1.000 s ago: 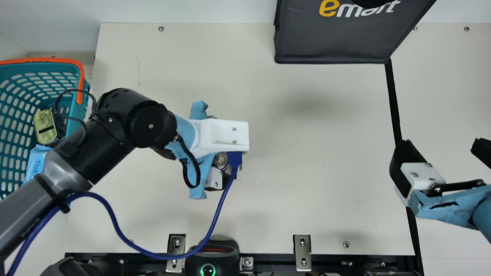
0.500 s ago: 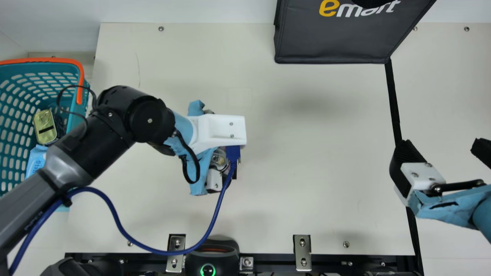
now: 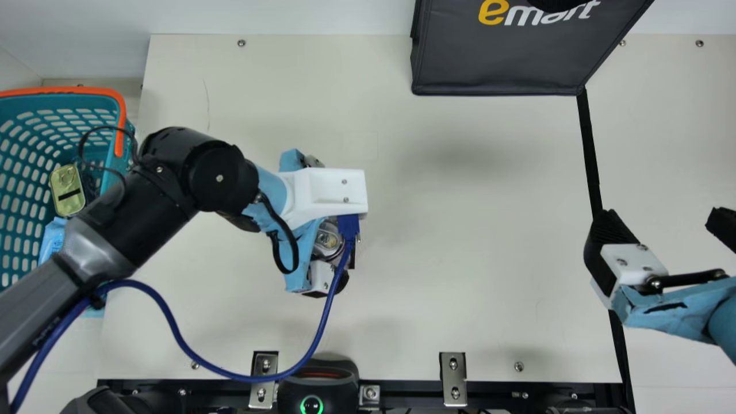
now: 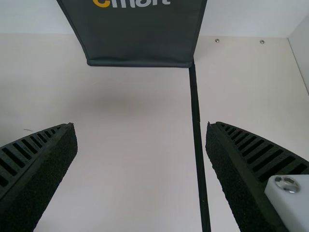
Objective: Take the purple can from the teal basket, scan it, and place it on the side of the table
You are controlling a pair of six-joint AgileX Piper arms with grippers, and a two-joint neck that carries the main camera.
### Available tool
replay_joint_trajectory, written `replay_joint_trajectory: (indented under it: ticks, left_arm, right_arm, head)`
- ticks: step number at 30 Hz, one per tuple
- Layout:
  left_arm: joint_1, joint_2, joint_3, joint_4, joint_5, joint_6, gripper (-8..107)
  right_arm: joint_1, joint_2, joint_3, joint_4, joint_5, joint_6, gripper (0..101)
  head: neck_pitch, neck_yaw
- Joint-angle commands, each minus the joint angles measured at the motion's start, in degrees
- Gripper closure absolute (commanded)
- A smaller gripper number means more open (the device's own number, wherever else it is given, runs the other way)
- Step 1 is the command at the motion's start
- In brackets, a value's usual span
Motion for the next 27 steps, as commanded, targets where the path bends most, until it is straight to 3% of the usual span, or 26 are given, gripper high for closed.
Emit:
replay_joint_trajectory:
  ticks: [1,13,27]
  left_arm:
    - [0.15,-0.63,0.6,-0.13,0.08,-0.06,9]
    - [4.1,-7.26,7.5,-0.03,-0.42,0.47,9]
    - [10.01,-20.04,14.21,-1.55,2.06,-2.74,9]
  right_arm:
    - [0.0,0.0,0.0,0.0,0.0,0.0,6]
    - [0.0,0.0,0.0,0.0,0.0,0.0,6]
    - [0.0,0.0,0.0,0.0,0.0,0.0,6]
  head:
    - [-1.66,0.09]
    - [-1.66,0.09]
    - [-1.66,0.09]
